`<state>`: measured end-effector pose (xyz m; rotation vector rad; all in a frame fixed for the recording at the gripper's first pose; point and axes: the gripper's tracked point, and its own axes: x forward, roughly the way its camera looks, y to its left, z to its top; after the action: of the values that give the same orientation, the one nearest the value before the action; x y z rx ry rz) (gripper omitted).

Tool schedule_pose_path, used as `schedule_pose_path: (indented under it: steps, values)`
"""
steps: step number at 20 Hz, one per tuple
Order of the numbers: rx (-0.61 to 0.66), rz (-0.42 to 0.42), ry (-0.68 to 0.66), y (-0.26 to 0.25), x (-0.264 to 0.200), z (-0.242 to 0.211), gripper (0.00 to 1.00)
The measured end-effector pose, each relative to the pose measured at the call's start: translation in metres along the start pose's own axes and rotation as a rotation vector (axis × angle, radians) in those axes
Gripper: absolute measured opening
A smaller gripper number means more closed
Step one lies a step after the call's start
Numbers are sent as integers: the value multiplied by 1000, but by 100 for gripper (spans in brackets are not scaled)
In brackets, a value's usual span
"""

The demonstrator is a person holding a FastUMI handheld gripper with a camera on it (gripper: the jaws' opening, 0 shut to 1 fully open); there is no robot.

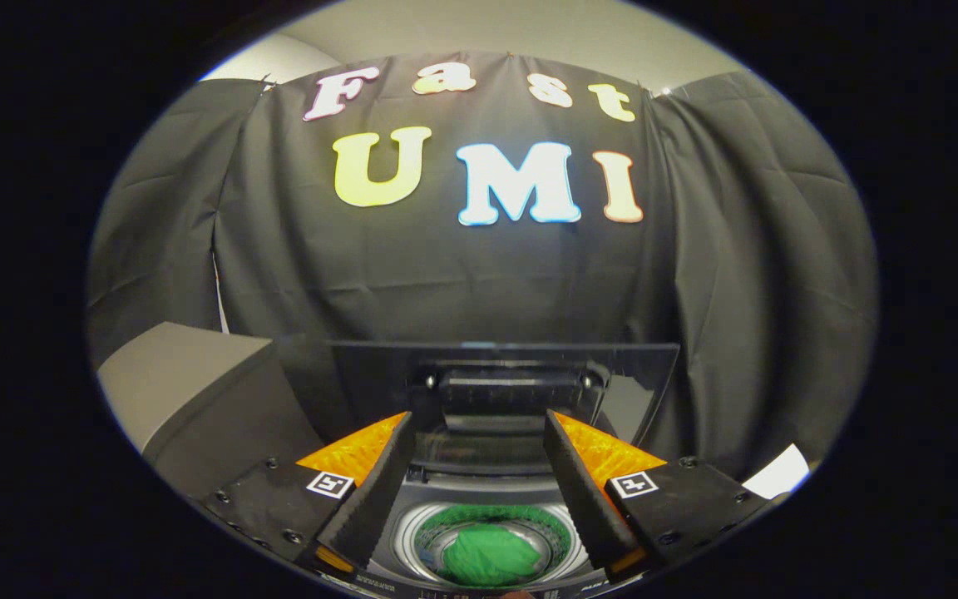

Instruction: Put the clothes into the washing machine and then close the washing machine lid.

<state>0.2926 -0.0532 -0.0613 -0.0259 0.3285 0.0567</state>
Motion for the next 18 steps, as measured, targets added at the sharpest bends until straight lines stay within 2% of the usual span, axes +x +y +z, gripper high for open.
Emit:
schedule_pose_path:
  steps: [4,9,15,18]
  values:
    - [-27,-19,-85,-5,16,35,96]
    - [-4,-60,-133,-15,60,53,96]
    - [52,-51,-37,-20,113,35,97]
    - [67,-39,-40,-17,113,32,97]
